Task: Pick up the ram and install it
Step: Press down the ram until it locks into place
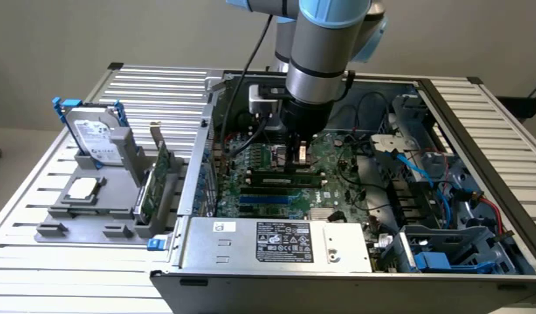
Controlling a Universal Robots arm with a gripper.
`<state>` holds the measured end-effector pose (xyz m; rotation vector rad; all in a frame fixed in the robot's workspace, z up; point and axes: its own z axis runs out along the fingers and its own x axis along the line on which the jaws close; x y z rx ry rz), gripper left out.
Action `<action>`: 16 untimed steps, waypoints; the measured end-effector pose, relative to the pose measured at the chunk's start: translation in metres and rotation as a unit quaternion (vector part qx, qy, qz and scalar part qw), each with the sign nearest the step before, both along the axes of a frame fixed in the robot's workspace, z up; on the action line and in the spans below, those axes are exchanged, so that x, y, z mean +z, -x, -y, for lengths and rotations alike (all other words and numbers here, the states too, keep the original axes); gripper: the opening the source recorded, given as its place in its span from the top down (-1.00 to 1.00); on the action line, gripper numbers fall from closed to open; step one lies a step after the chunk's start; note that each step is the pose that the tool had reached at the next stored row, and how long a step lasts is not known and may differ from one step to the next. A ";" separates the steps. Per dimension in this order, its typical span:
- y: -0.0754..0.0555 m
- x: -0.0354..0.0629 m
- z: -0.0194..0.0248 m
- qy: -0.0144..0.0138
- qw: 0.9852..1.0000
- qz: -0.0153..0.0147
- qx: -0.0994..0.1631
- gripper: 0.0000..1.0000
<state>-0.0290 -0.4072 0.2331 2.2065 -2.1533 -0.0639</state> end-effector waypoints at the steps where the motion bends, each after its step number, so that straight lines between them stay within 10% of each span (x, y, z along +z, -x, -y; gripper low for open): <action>1: 0.000 -0.0005 0.0000 0.000 1.000 0.000 0.000 0.79; 16: 0.000 -0.0088 0.0000 0.002 1.000 0.001 -0.002 0.79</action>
